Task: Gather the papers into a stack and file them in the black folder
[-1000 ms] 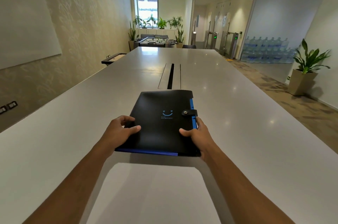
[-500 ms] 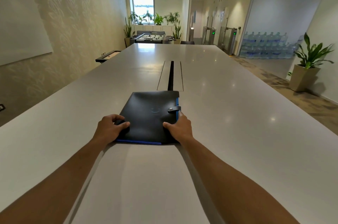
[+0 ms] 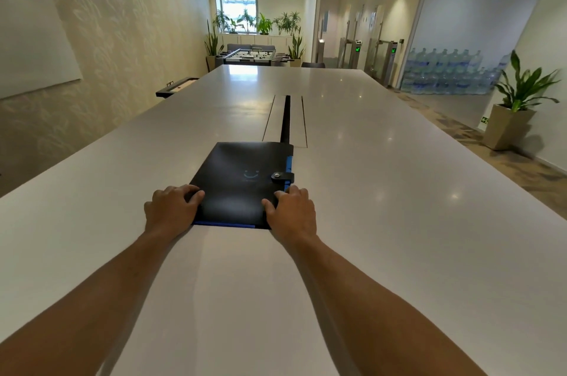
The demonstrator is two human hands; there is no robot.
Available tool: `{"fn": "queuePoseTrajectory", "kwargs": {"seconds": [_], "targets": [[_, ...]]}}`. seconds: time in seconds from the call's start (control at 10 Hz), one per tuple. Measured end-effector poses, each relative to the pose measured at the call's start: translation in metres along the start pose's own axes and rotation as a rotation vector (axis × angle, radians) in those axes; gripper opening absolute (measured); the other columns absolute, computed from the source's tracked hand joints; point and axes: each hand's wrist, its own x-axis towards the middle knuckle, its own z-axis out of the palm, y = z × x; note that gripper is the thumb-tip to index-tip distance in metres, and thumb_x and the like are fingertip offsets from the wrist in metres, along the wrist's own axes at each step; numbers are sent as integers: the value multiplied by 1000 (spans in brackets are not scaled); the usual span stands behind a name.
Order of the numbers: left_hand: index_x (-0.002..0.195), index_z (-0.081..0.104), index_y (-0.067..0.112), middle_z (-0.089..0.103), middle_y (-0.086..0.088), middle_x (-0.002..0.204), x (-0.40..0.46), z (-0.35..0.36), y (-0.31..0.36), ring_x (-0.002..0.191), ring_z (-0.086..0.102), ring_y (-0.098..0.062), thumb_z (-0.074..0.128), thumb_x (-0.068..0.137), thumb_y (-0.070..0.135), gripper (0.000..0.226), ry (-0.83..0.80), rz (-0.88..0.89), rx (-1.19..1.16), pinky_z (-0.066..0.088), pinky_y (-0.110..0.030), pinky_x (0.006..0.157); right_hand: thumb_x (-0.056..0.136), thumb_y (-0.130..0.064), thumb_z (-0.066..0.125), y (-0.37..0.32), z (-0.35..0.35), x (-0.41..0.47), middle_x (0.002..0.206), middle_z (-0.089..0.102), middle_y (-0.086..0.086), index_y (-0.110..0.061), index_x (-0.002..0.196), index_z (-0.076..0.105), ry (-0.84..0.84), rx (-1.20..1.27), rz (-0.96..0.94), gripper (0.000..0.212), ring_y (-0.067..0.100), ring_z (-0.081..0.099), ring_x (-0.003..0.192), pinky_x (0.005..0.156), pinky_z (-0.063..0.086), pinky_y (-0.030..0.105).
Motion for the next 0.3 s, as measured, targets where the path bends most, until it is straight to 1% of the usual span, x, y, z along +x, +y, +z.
{"fn": "queuePoseTrajectory", "kwargs": {"seconds": [0.1, 0.2, 0.3], "targets": [[123, 65, 20, 62, -12, 123, -9, -5, 2, 111, 54, -35, 46, 96, 49, 44, -4, 29, 8, 43, -50, 91, 98, -49, 42, 4, -9, -7, 116, 63, 5, -15, 110, 68, 44, 78, 46, 45, 20, 52, 107, 94, 45, 37], [120, 64, 15, 62, -13, 120, -26, -14, 13, 108, 55, -34, 47, 96, 47, 43, 72, 70, -7, 45, -49, 90, 99, -46, 43, 7, -27, -23, 110, 67, 3, -14, 104, 69, 96, 164, 66, 42, 18, 55, 102, 89, 46, 33], [116, 66, 14, 62, -10, 121, -48, -13, 26, 110, 55, -30, 49, 95, 45, 40, 107, 145, -1, 44, -46, 93, 98, -44, 45, 16, -43, -44, 118, 67, 2, -13, 114, 69, 101, 180, 80, 42, 18, 56, 109, 92, 43, 31]]}}
